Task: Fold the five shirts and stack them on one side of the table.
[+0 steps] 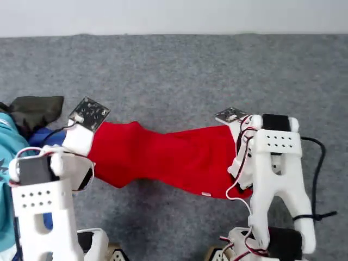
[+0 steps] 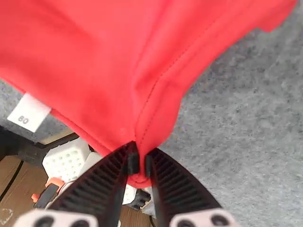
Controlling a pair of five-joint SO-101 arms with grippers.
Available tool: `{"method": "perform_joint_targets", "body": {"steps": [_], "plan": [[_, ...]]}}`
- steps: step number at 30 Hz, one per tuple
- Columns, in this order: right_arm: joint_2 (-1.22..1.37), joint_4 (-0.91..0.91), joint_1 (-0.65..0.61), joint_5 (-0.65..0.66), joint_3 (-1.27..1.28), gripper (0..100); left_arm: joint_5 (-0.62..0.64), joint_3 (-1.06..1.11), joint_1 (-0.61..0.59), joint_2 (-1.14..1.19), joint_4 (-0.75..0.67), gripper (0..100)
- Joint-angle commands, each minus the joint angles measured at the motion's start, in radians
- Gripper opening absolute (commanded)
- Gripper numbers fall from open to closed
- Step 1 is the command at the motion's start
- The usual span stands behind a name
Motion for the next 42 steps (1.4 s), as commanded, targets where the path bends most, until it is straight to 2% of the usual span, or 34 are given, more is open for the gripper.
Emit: {"method": "perform_joint_targets", "body": {"steps": [1, 4, 7, 16, 24, 32, 37, 42], "plan": [[-0.042, 0.051, -0.012, 0.011, -0.003, 9.5, -0.002, 0.008, -0.009, -0.074, 0.02, 2], [-0.059, 0.07, -0.001, 0.011, 0.003, 23.6, -0.002, 0.038, -0.009, -0.115, 0.02, 2], [-0.093, 0.067, -0.004, 0.014, 0.002, 29.9, -0.002, 0.081, -0.011, -0.141, 0.003, 2], [-0.14, 0.064, -0.084, 0.138, 0.133, 29.9, -0.04, 0.119, -0.212, -0.146, -0.063, 2], [-0.019, -0.013, -0.335, 0.135, 0.15, 30.1, -0.058, 0.18, -0.218, -0.146, -0.143, 2], [0.156, -0.097, -0.596, 0.011, 0.149, 30.1, -0.058, 0.266, -0.218, -0.146, -0.233, 2], [0.211, -0.177, -0.668, -0.02, 0.15, 30.2, -0.058, 0.268, -0.219, -0.146, -0.233, 2], [0.262, -0.239, -0.68, -0.012, 0.204, 30.2, -0.058, 0.265, -0.219, -0.146, -0.233, 2]]}}
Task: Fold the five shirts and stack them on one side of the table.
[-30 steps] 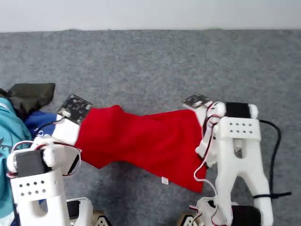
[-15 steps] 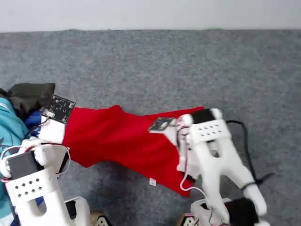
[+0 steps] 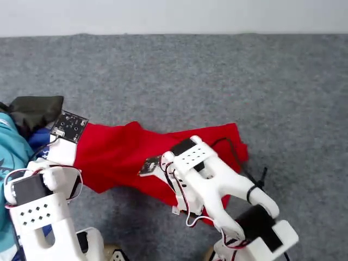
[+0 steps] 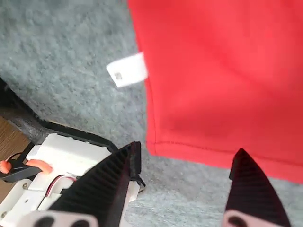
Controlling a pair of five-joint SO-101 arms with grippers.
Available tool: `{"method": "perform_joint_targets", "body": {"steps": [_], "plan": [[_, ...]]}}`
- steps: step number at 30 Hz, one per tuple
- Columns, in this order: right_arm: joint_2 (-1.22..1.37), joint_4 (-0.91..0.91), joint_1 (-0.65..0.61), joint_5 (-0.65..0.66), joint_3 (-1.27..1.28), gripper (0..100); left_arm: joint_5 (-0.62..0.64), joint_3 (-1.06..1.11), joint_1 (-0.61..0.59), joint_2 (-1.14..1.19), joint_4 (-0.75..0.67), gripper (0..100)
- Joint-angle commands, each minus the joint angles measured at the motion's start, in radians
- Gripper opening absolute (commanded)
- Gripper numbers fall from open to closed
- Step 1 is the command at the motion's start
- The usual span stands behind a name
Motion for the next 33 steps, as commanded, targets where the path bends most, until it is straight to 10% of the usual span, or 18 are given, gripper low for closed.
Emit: {"method": "perform_joint_targets", "body": {"steps": [1, 15, 23, 33], "plan": [[0.007, -0.048, -0.008, -0.005, 0.063, 30.2, -0.006, -0.008, -0.005, -0.011, -0.026, 2], [-0.036, -0.294, -0.002, -0.008, 0.252, 29.4, -0.006, -0.008, -0.006, -0.011, -0.026, 2], [-0.039, -0.358, 0.002, -0.006, 0.295, 3.6, -0.006, -0.005, -0.006, -0.011, -0.025, 2], [-0.048, -0.355, 0.021, -0.009, 0.282, 1.0, -0.006, -0.013, -0.006, -0.014, -0.018, 2]]}}
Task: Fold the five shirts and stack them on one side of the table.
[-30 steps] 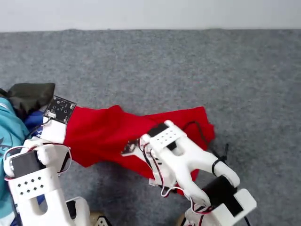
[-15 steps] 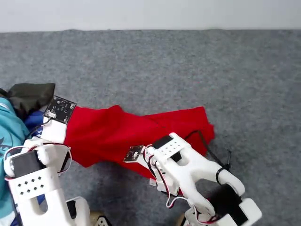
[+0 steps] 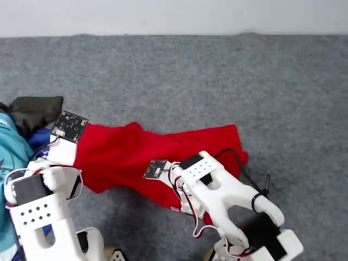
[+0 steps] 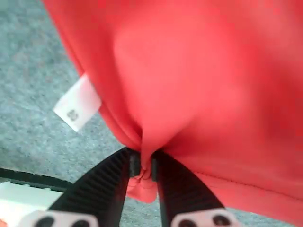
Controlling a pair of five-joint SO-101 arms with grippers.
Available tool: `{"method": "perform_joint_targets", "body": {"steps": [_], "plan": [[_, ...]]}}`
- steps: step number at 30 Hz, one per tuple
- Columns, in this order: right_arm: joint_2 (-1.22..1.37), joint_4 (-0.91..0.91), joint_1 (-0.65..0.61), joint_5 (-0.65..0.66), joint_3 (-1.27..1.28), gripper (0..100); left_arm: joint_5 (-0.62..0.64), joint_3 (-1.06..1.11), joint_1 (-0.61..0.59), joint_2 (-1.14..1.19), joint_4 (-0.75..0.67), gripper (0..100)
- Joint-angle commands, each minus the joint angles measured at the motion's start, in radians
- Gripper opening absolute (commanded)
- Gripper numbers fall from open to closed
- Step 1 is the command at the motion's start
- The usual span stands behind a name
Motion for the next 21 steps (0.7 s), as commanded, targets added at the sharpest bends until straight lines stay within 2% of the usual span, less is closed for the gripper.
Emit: {"method": "perform_joint_targets", "body": {"steps": [1, 4, 12, 18, 21], "plan": [[-0.013, -0.01, 0.024, -0.003, 0.034, 1.0, -0.006, -0.015, -0.005, -0.018, -0.018, 2], [-0.11, 0.024, 0.104, 0.011, 0.003, 1.0, -0.006, -0.042, -0.006, -0.02, -0.005, 2], [-0.51, 0.254, 0.346, 0.192, -0.235, 1.0, -0.005, -0.298, -0.002, -0.02, 0.092, 2], [-0.713, 0.259, 0.456, 0.218, -0.431, 1.0, -0.008, -0.568, 0.009, -0.014, 0.092, 2], [-0.76, 0.259, 0.49, 0.218, -0.549, 1.0, -0.012, -0.679, 0.081, -0.011, 0.086, 2]]}}
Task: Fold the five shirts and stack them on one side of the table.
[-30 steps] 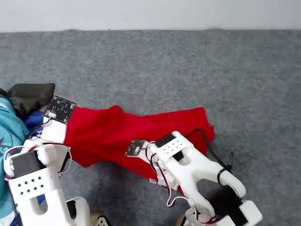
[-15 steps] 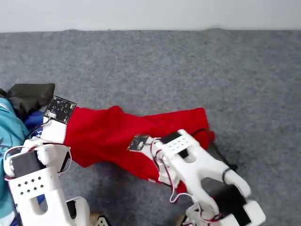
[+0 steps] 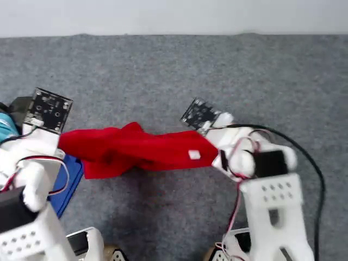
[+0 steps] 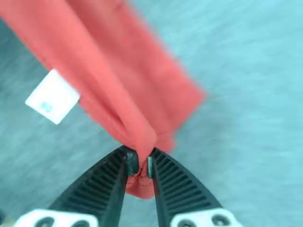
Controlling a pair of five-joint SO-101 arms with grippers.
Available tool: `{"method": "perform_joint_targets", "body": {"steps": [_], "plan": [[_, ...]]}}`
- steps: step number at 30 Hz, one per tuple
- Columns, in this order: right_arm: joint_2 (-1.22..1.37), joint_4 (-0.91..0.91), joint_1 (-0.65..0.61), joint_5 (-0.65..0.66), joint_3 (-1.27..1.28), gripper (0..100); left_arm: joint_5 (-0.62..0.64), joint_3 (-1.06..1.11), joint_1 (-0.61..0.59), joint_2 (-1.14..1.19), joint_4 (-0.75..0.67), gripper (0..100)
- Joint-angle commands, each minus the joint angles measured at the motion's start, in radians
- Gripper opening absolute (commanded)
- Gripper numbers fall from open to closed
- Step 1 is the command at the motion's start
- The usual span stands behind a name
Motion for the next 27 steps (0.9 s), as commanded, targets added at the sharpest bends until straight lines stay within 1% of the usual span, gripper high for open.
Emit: {"method": "perform_joint_targets", "body": {"steps": [1, 4, 6, 9, 15, 17, 21, 24, 27], "plan": [[-0.073, -0.001, 0.053, 0.011, -0.181, 1.0, -0.012, -0.156, 0.089, -0.011, -0.011, 2], [-0.073, -0.018, 0.097, 0.009, -0.333, 1.0, -0.012, -0.213, 0.173, -0.011, -0.098, 2], [-0.067, -0.018, 0.122, 0.011, -0.442, 1.0, -0.012, -0.237, 0.203, -0.011, -0.175, 2], [-0.038, -0.018, 0.143, 0.012, -0.591, 1.0, -0.012, -0.277, 0.21, -0.011, -0.267, 2], [0.051, -0.018, 0.154, 0.012, -0.873, 1.0, -0.012, -0.386, 0.209, -0.014, -0.384, 2], [0.071, -0.016, 0.154, 0.012, -0.948, 1.0, -0.044, -0.427, 0.21, -0.015, -0.419, 2], [0.076, -0.004, 0.156, 0.014, -1.033, 1.0, -0.109, -0.526, 0.209, -0.011, -0.489, 2], [0.058, 0.015, 0.216, 0.014, -1.073, 1.0, -0.138, -0.579, 0.21, -0.017, -0.539, 2], [0.018, 0.036, 0.26, 0.017, -1.077, 1.0, -0.14, -0.639, 0.207, -0.018, -0.545, 2]]}}
